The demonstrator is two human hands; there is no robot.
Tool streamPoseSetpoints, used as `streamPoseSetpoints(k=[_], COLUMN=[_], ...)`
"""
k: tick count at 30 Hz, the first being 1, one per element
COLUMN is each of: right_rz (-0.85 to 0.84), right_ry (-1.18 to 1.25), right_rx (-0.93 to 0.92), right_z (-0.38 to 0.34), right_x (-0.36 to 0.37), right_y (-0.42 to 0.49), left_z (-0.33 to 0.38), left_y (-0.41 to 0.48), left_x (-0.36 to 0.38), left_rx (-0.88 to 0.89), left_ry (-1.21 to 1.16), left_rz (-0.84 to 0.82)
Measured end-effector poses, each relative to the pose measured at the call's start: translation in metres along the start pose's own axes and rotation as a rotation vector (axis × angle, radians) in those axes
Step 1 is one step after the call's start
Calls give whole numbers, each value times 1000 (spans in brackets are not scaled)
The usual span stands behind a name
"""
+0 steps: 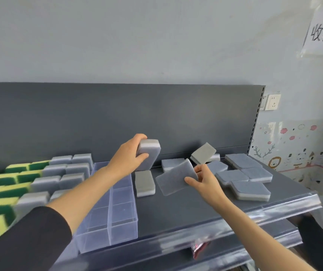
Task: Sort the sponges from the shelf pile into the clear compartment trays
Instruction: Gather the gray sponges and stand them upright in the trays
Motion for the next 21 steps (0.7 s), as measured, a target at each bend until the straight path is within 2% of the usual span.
streamPoseSetpoints(k=[9,21], right_rz=[-52,-150], right_ry=[84,129], right_rx=[-148,-230], right_z=[-54,-134], right_x=[34,118], right_y=[-25,-57], left_z=[-7,-43], left_y=[-53,-134], left_x=[-68,-161], left_rx=[-93,-183], left_ry=[-32,27], left_rz=[131,139])
Point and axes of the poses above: each hand's wrist, its own y-axis towards the middle knuckle, its own x-axis out of the palm, z = x × y, the point moved 7 cm from there along y, towards the middle knuckle, and after that the axes turned 10 degrees about -y, right-handed, at the moved point
